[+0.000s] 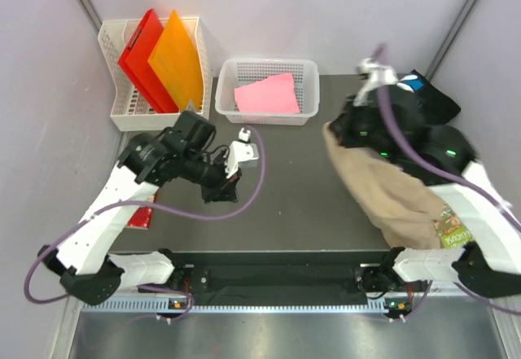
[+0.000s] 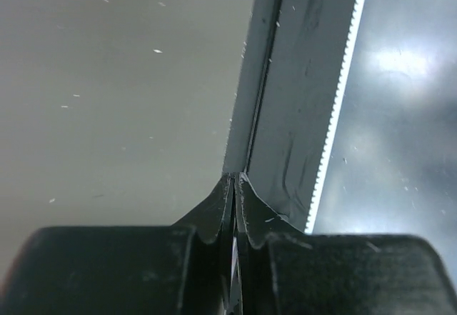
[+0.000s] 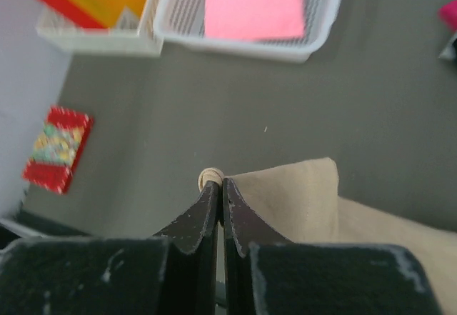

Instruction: Fold and stack the t-shirts

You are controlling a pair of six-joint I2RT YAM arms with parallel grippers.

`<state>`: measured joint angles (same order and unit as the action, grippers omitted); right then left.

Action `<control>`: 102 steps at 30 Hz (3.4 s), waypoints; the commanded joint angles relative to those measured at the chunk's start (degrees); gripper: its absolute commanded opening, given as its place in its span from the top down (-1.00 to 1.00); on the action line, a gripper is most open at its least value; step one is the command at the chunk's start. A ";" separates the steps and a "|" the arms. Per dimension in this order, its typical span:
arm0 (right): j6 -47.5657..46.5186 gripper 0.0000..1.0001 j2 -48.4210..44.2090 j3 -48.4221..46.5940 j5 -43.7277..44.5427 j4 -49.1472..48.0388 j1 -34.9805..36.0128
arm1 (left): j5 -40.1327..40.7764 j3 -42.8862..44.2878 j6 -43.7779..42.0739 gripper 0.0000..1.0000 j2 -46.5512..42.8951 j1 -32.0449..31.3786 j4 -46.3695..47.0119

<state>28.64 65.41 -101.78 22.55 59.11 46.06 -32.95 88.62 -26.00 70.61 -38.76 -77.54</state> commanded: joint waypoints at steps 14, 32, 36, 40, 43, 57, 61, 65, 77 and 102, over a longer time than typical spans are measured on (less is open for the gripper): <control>-0.16 1.00 25.99 -4.31 -11.20 -13.23 4.32 | -6.86 -2.82 5.08 0.06 -2.32 0.09 7.66; -2.02 -0.19 32.30 -2.00 -21.23 -13.23 -15.34 | 7.10 -6.09 14.04 0.05 10.59 -15.90 22.06; -2.09 -0.08 20.13 10.87 -20.26 -13.50 -25.31 | 9.39 -5.39 18.17 0.04 16.30 -16.87 27.08; -3.50 -0.02 10.90 21.42 -18.69 -12.01 -29.36 | 11.85 -1.10 20.55 0.00 27.61 -16.78 27.80; -3.24 -0.01 4.92 29.07 -18.68 -12.09 -30.51 | 12.47 6.81 20.63 0.01 34.84 -15.56 25.16; -4.12 0.05 -4.15 40.25 -20.70 -11.21 -32.97 | 12.91 17.65 20.46 0.12 50.95 -6.24 24.01; -5.00 0.09 -3.36 39.99 -21.58 -11.30 -34.20 | 12.82 14.57 20.46 0.11 50.33 -6.15 25.07; -5.26 0.13 -2.57 39.29 -22.11 -11.47 -34.64 | 12.74 15.09 21.16 0.11 52.34 -6.24 24.72; -4.91 0.17 -2.56 38.58 -22.28 -11.39 -34.90 | 13.88 15.88 19.14 0.11 55.86 -6.15 24.54; -7.99 0.54 2.17 45.78 -19.38 -13.67 -36.22 | 13.09 0.60 1.25 1.00 27.43 13.35 11.37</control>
<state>22.33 64.62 -58.33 1.10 48.31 11.40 -20.29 93.10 -14.66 112.16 -32.53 -58.30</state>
